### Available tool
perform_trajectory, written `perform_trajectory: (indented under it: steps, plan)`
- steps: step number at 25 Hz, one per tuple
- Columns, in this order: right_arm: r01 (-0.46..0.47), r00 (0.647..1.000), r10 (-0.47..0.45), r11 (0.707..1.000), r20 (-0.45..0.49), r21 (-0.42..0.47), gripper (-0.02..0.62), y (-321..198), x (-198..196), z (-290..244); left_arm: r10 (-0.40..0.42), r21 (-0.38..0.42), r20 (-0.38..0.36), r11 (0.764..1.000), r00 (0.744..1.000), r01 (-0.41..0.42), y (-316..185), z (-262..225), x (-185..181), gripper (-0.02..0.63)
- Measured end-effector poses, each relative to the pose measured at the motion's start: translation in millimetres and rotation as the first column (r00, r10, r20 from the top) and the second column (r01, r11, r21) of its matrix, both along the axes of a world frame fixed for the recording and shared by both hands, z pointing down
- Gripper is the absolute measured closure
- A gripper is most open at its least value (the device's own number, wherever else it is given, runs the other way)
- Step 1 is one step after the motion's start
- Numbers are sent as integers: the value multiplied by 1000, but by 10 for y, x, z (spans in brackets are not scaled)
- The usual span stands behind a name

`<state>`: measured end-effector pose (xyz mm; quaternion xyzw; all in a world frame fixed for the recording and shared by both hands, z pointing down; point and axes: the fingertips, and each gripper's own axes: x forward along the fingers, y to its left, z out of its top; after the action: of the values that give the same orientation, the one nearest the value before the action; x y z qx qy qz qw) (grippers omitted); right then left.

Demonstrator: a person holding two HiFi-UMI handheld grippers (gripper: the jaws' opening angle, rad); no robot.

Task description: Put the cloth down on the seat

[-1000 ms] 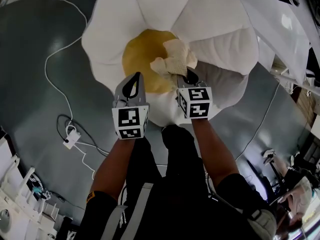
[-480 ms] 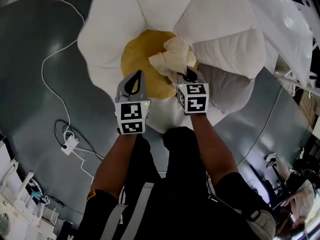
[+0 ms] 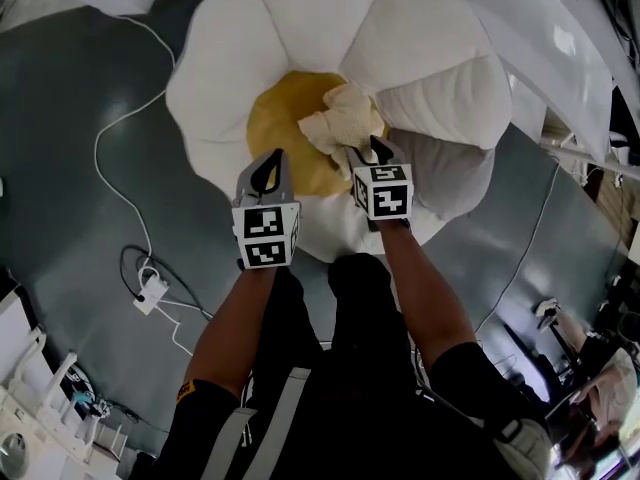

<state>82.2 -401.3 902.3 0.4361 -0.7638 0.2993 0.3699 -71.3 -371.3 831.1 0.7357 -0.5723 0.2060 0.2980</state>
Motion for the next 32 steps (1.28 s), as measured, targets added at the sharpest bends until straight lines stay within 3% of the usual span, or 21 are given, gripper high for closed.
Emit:
perform_trajectory:
  steps: [9, 14, 20, 32]
  plan:
    - [-39, 999, 39, 998, 13, 39, 425, 202, -28, -1236, 24, 13, -10, 1000, 1000, -24, 136, -1093, -65, 604]
    - [-77, 997, 75, 994, 31, 82, 478, 312, -123, -1936, 41, 28, -19, 999, 999, -41, 248, -1646, -152, 604]
    - [-173, 984, 167, 975, 56, 143, 593, 472, -197, -2624, 74, 67, -36, 995, 997, -72, 367, -2225, -272, 604]
    - [-296, 953, 275, 933, 127, 204, 594, 1044, -360, -3531, 221, 142, -14, 966, 975, -216, 676, -2936, -275, 605]
